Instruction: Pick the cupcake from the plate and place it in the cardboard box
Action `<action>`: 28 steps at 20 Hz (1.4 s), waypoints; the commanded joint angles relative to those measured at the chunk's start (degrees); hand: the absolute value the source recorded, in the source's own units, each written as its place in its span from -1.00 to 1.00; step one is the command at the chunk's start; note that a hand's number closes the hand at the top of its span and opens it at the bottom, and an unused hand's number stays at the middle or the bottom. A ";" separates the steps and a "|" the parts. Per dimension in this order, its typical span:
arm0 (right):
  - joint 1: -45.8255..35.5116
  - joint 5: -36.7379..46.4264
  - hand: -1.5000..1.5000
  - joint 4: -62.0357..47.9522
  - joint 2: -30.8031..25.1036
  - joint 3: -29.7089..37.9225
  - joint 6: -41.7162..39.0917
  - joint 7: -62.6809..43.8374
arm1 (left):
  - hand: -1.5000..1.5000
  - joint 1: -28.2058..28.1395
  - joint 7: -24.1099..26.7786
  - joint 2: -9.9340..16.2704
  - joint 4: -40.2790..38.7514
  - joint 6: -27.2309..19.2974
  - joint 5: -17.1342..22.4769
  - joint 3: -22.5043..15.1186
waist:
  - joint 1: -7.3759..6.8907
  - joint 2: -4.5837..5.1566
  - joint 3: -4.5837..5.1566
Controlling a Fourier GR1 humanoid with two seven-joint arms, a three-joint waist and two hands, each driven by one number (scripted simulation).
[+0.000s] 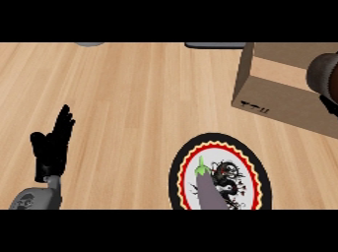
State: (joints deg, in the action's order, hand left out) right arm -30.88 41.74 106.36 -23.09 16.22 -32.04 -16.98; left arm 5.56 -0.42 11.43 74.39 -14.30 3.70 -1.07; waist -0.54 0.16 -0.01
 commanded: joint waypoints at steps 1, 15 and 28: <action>-2.36 1.73 1.00 -13.29 -1.40 0.53 7.92 8.48 | 0.00 0.56 0.23 -0.14 -0.13 0.24 -0.06 0.87 | -0.20 0.06 -0.01; -14.14 6.88 -1.00 -59.17 -5.32 3.05 24.72 24.59 | 0.00 -0.66 2.41 -1.19 -1.12 2.06 -0.57 0.73 | -0.92 0.37 -0.03; -20.50 -13.56 -1.00 -73.31 -4.50 18.12 18.75 41.83 | 0.00 0.63 0.45 0.57 -0.29 3.24 0.31 2.66 | -0.99 0.41 -0.11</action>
State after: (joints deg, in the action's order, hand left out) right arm -49.84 34.54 36.36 -27.15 29.16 -10.64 21.17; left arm 6.50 -0.91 11.01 74.23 -12.27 3.25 0.56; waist -1.48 0.51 -0.11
